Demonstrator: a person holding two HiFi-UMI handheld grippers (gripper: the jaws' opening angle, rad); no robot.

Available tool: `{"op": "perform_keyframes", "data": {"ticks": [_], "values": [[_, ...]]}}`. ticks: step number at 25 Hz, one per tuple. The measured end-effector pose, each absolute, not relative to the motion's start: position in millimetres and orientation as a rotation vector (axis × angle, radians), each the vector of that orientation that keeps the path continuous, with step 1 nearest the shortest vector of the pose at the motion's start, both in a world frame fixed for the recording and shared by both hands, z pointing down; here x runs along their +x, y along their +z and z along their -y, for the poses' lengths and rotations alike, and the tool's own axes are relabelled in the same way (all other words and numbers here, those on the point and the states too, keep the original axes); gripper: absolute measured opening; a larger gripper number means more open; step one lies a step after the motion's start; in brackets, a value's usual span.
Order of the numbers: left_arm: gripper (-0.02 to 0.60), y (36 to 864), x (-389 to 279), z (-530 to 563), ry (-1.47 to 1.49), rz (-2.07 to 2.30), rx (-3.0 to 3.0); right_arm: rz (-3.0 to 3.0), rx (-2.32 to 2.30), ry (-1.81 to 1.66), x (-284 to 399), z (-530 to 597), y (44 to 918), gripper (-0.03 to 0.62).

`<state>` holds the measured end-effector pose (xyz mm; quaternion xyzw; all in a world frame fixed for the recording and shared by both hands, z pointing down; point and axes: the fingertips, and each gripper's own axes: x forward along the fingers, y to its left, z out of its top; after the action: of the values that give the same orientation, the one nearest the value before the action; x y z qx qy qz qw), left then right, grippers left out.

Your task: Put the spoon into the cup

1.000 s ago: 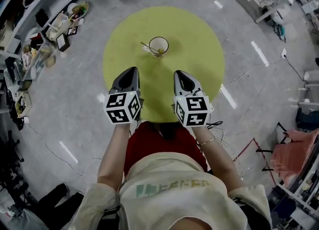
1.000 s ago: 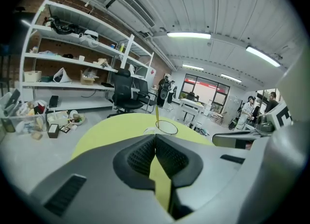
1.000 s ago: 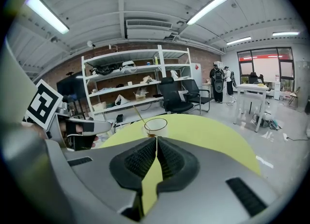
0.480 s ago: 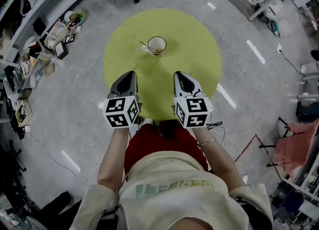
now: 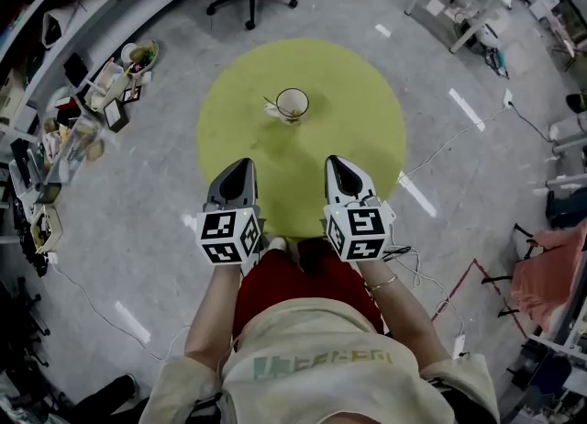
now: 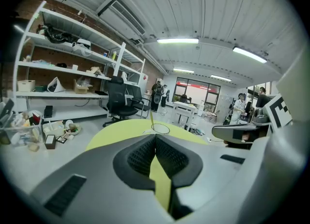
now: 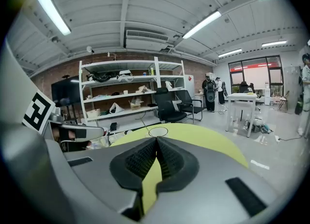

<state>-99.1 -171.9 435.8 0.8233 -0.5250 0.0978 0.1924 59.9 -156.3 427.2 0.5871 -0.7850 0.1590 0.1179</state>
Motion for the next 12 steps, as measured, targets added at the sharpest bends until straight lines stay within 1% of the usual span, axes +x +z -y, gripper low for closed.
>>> {"op": "perform_keyframes", "data": {"ticks": [12], "values": [[0.025, 395.9, -106.1, 151.6, 0.212, 1.493, 2.415, 2.329, 1.847, 0.411, 66.0, 130.0, 389.0, 0.035]]}}
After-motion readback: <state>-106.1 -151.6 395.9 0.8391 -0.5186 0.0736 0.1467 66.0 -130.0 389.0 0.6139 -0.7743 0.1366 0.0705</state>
